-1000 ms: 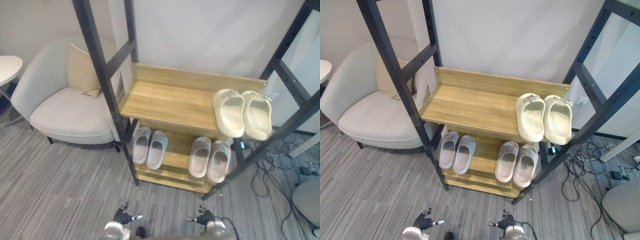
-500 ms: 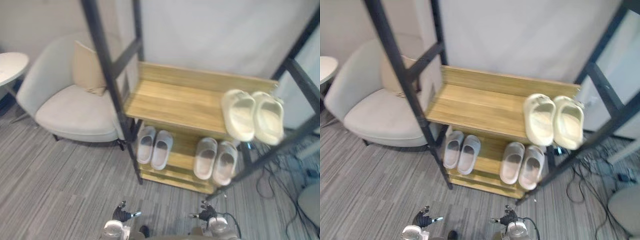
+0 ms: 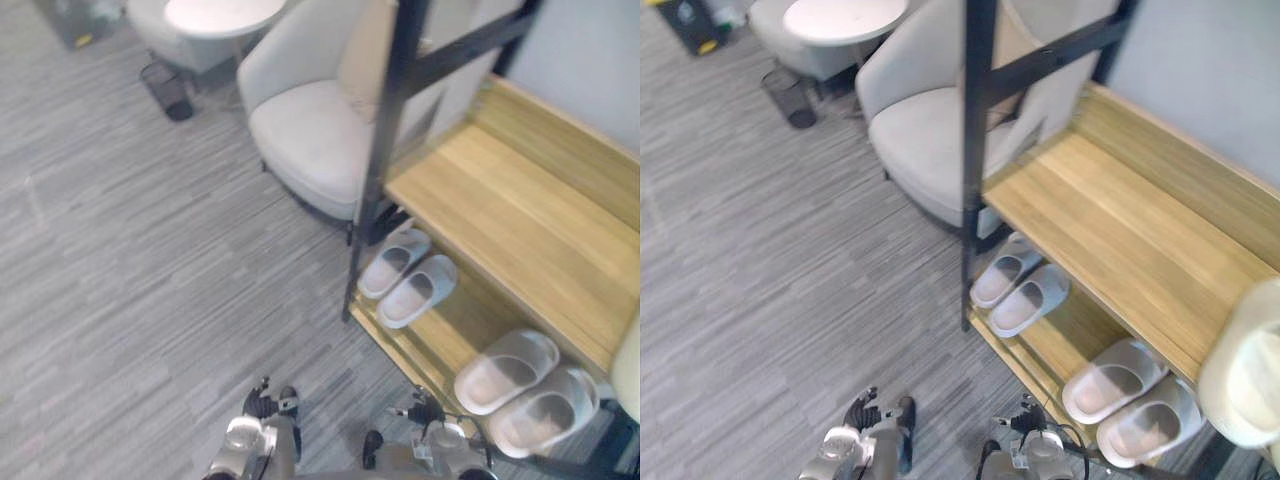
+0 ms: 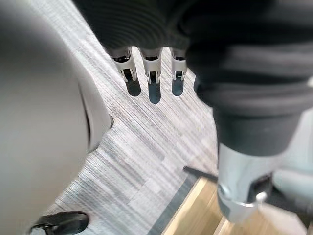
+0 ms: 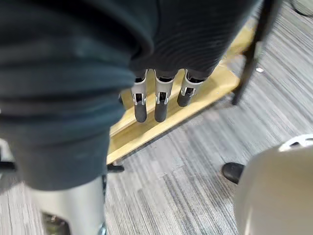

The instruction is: Organize the slippers on the shoe rack

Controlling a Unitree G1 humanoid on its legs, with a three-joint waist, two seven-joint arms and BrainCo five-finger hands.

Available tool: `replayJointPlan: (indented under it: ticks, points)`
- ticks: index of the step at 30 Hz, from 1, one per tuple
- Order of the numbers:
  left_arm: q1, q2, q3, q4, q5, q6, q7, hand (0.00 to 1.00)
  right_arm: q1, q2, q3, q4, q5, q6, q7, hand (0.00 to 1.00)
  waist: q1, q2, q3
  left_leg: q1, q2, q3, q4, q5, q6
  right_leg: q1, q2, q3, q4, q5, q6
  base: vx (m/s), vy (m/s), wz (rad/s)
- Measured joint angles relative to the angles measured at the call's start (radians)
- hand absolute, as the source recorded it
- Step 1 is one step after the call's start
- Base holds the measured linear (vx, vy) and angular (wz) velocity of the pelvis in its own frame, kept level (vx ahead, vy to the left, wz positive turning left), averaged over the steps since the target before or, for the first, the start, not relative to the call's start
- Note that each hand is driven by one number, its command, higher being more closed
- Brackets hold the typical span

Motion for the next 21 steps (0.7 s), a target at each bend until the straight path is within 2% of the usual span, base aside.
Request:
replayJointPlan:
  ticks: [1,2,3,4,6,7,8,10,11,12,13,14,17,18,19,21]
  points:
    - [0.000,0.009,-0.012,-0.001,0.001,0.000,0.000,0.00,0.008,0.001,0.000,-0.014,0.000,-0.006,0.000,0.00,-0.008,-0.009,-0.004,0.008,-0.038,-0.030,-0.079,0.028,0.004,0.005,-0.016,-0.015,-0.038,0.007,-0.008,0.07,0.179,1.16]
    - [-0.011,0.017,-0.016,-0.002,0.003,0.000,-0.001,0.00,0.000,0.008,0.000,-0.011,0.000,-0.010,0.001,0.00,-0.010,-0.018,-0.004,0.019,-0.048,0.008,-0.113,0.005,0.018,0.016,-0.040,-0.055,-0.073,0.017,0.013,0.11,0.211,1.03]
    - [-0.014,0.019,-0.004,0.005,0.008,0.003,-0.001,0.00,-0.014,0.014,0.000,-0.013,0.001,-0.010,0.003,0.00,-0.008,-0.010,0.004,0.005,0.009,0.124,0.024,-0.086,0.039,0.036,-0.036,-0.080,-0.077,0.019,0.036,0.11,0.179,0.69]
    - [-0.019,0.018,-0.002,0.012,0.011,0.004,-0.001,0.00,-0.014,0.012,-0.001,-0.014,0.001,-0.010,0.003,0.00,-0.009,0.004,0.007,0.012,0.028,0.166,0.051,-0.117,0.023,0.051,-0.030,-0.098,-0.069,0.019,0.036,0.13,0.101,0.74]
    - [-0.018,0.019,-0.007,0.019,0.020,0.000,-0.001,0.00,-0.002,0.023,-0.001,-0.012,0.002,-0.005,0.006,0.00,-0.010,-0.006,0.013,0.050,-0.012,0.138,0.006,-0.104,0.037,0.082,-0.041,-0.118,-0.061,0.028,0.039,0.07,0.117,0.66]
    - [-0.013,0.023,-0.011,0.020,0.021,0.002,-0.001,0.00,0.010,0.036,-0.001,-0.012,0.001,-0.006,0.008,0.00,-0.010,-0.017,0.006,0.086,-0.053,0.115,-0.061,-0.071,0.048,0.087,-0.058,-0.112,-0.054,0.039,0.027,0.03,0.182,0.68]
    - [-0.012,0.033,-0.018,0.020,0.021,0.001,-0.001,0.00,0.014,0.043,0.000,-0.011,0.001,-0.006,0.010,0.00,-0.011,-0.016,0.004,0.097,-0.073,0.085,-0.090,-0.058,0.054,0.089,-0.063,-0.102,-0.043,0.047,0.027,0.01,0.216,0.81]
    - [-0.011,0.039,-0.022,0.021,0.021,0.001,0.000,0.00,0.012,0.045,0.004,-0.008,0.001,-0.004,0.011,0.00,-0.010,-0.017,0.005,0.096,-0.088,0.059,-0.096,-0.057,0.060,0.080,-0.076,-0.098,0.010,0.053,0.044,-0.01,0.151,0.56]
    - [0.005,0.050,-0.028,0.022,0.020,0.002,0.000,0.00,0.008,0.046,0.012,-0.009,0.001,-0.003,0.012,0.00,-0.005,-0.017,0.005,0.112,-0.107,0.017,-0.133,-0.059,0.057,0.019,-0.108,-0.086,0.179,0.053,0.047,-0.02,0.096,0.45]
    - [0.010,0.049,-0.030,0.022,0.020,0.002,0.000,0.00,0.010,0.046,0.012,-0.009,0.001,-0.003,0.012,0.00,-0.006,-0.016,0.005,0.120,-0.111,0.005,-0.142,-0.054,0.057,-0.005,-0.113,-0.073,0.226,0.051,0.043,-0.01,0.137,0.84]
    - [0.014,0.053,-0.037,0.024,0.020,0.002,0.001,0.00,0.019,0.046,0.012,-0.008,0.001,-0.003,0.013,0.00,-0.012,-0.017,0.005,0.145,-0.126,-0.039,-0.177,-0.046,0.053,-0.039,-0.095,0.002,0.296,0.010,0.047,0.03,0.045,0.91]
    - [0.020,0.055,-0.036,0.025,0.019,0.002,0.002,0.00,0.027,0.046,0.013,-0.010,0.000,-0.003,0.016,0.00,-0.011,-0.018,0.005,0.172,-0.135,-0.072,-0.220,-0.035,0.036,-0.062,-0.051,0.082,0.297,-0.025,0.056,0.05,0.045,0.94]
    - [0.028,0.055,-0.023,0.036,0.005,0.002,0.003,0.00,0.033,0.039,0.022,-0.010,0.000,-0.006,0.018,0.00,-0.016,-0.015,0.004,0.221,-0.153,-0.158,-0.302,-0.004,0.022,-0.128,0.030,0.166,0.258,-0.049,0.054,0.06,-0.030,0.82]
    - [0.026,0.054,-0.014,0.040,0.000,0.001,0.002,0.00,0.034,0.038,0.021,-0.010,0.000,-0.006,0.018,0.00,-0.022,-0.016,0.004,0.227,-0.161,-0.186,-0.315,0.002,0.019,-0.141,0.042,0.173,0.242,-0.048,0.052,0.06,-0.079,1.22]
    - [0.026,0.053,-0.005,0.043,-0.001,0.001,0.002,0.00,0.037,0.037,0.021,-0.010,0.000,-0.006,0.018,0.00,-0.035,-0.017,0.003,0.229,-0.175,-0.224,-0.318,0.003,0.018,-0.149,0.046,0.174,0.222,-0.046,0.033,0.07,-0.121,1.47]
    - [0.033,0.051,0.006,0.044,-0.001,0.001,0.001,0.00,0.051,0.037,0.018,-0.010,0.010,-0.007,0.018,0.00,-0.045,-0.038,-0.009,0.235,-0.205,-0.263,-0.316,0.003,0.018,-0.142,0.032,0.163,0.159,-0.038,0.010,0.10,-0.173,1.43]
